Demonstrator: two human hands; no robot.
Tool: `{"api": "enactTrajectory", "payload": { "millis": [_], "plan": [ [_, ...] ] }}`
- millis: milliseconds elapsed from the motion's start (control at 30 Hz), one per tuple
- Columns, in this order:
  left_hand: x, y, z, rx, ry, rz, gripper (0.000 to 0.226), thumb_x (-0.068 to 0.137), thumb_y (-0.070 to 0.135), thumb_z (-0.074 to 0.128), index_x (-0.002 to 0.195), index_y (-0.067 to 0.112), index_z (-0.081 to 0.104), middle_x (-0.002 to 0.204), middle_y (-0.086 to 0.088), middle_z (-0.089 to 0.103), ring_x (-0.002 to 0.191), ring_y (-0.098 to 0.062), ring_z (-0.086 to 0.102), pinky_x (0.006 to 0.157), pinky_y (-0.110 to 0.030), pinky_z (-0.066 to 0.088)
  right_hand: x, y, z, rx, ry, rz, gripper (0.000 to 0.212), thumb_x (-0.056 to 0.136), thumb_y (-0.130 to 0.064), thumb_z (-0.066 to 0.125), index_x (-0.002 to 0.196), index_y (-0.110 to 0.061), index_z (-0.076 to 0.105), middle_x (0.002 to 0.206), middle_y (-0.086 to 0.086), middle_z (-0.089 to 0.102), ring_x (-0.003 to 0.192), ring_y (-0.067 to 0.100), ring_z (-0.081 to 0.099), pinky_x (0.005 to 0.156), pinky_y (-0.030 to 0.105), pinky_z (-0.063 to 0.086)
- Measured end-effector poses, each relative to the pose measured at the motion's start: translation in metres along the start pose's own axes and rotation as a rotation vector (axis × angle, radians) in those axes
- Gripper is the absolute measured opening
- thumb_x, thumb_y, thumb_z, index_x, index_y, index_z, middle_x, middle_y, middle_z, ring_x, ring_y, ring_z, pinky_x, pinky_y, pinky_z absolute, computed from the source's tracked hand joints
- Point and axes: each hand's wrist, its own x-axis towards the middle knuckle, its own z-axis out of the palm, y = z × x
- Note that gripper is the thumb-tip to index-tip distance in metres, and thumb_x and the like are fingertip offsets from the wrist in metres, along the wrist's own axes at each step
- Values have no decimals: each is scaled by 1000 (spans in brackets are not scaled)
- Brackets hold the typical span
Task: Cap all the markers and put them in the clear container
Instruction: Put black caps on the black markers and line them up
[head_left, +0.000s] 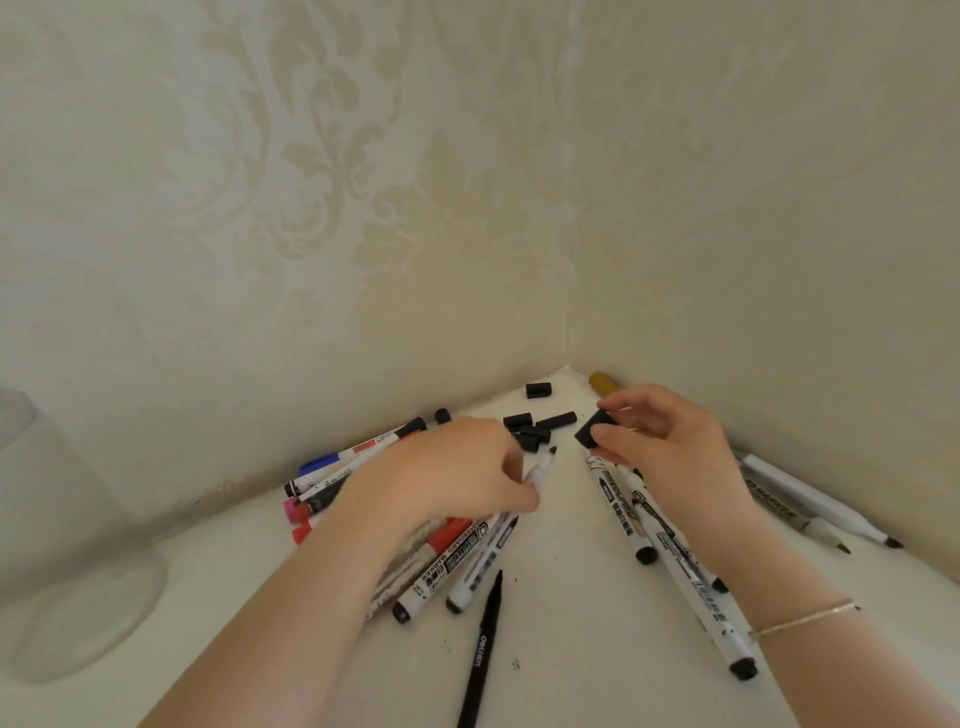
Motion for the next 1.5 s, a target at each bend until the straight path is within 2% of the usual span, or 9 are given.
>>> {"api": "enactTrajectory", "payload": {
  "millis": [100,133,200,400,500,667,1000,1200,1500],
  "plan": [
    [2,-3,-9,-272,94,98,16,87,33,60,87,17,62,85,0,68,68,-10,63,69,-31,54,-1,-4,-2,229,55,2,15,86,3,63,96,-8,66,90,13,71,72,20,72,75,27,59],
    [3,-3,-10,-428,77,127,15,89,28,58,93,14,62,91,-2,69,73,-10,69,75,-34,57,-1,-5,-3,297,78,-1,15,86,3,62,96,-8,66,91,13,71,74,21,72,75,28,59],
    [6,-4,-9,-623,51,180,12,95,18,53,98,9,59,90,-3,69,75,-13,72,76,-32,59,-1,-6,-5,398,123,-9,15,87,2,62,96,-10,66,91,12,73,80,24,72,80,33,58],
    [8,-7,-3,-746,70,270,22,100,13,40,93,18,60,60,7,48,53,-10,44,64,-32,54,-2,-8,-6,503,116,-20,18,85,1,63,101,-8,64,93,11,74,88,25,72,90,40,53],
    [8,-5,-4,-749,58,287,20,100,13,40,97,15,60,62,5,47,45,-6,39,47,-23,42,-4,-9,-5,483,88,-32,18,84,2,64,99,-8,64,92,11,74,89,26,72,91,41,52],
    [8,-6,-6,-758,33,282,20,100,15,41,101,8,60,69,-1,47,42,-5,32,41,-20,25,-6,-11,-4,490,63,-33,18,84,2,63,99,-6,64,93,11,74,88,26,72,88,37,56],
    [8,-6,-7,-737,34,303,16,100,15,46,100,9,61,62,2,54,44,-10,35,44,-24,28,-7,-10,3,441,1,-36,18,81,7,65,92,-6,67,88,12,74,83,25,72,79,29,58],
    [11,-12,-6,-679,115,306,25,98,29,53,105,10,66,59,6,58,42,-6,38,42,-11,31,-8,-9,5,430,-19,-31,10,82,4,65,90,0,64,84,12,75,75,21,72,70,26,59],
    [14,-11,-4,-618,184,314,22,95,37,56,109,28,70,58,7,61,44,-7,39,46,-17,32,-8,-10,7,430,24,-21,6,83,2,65,88,-1,65,82,13,74,70,18,70,67,24,58]
  ]
}}
